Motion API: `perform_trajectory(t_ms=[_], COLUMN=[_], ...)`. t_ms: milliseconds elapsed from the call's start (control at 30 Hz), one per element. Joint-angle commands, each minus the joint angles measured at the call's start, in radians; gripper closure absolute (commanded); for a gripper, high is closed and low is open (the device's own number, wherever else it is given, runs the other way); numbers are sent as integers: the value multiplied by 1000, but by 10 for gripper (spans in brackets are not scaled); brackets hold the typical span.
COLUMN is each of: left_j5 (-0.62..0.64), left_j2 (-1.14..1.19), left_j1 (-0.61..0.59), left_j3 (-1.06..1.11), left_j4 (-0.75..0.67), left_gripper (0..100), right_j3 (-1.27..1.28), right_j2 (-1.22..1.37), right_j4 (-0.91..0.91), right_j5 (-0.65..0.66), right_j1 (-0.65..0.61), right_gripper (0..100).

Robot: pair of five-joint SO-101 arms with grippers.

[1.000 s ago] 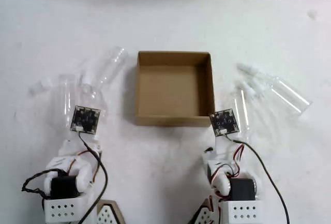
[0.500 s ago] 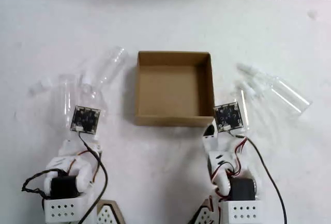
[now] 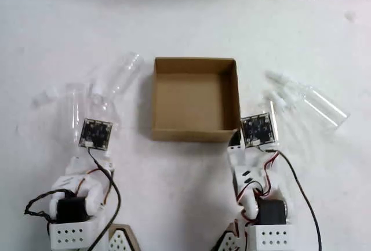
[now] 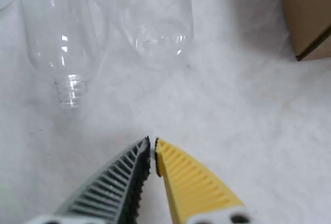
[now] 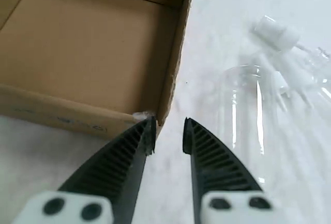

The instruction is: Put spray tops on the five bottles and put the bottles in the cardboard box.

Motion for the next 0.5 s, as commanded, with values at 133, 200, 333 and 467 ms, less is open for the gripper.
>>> perform_trajectory(t_ms=[133, 200, 333, 467], left_j5=[12, 12, 12, 12], left_j2=[-10, -10, -10, -10], left_j1=[2, 2, 2, 2], left_j3=[-5, -5, -5, -5], left_j4=[8, 8, 8, 8], left_gripper=[977, 977, 977, 977], right_j3=[9, 9, 9, 9], right_j2=[1, 1, 1, 1], right_j4=[-22, -22, -22, -22], right_j5=[3, 3, 3, 3], right_j1=[-8, -8, -8, -8], right_gripper=[921, 921, 921, 921])
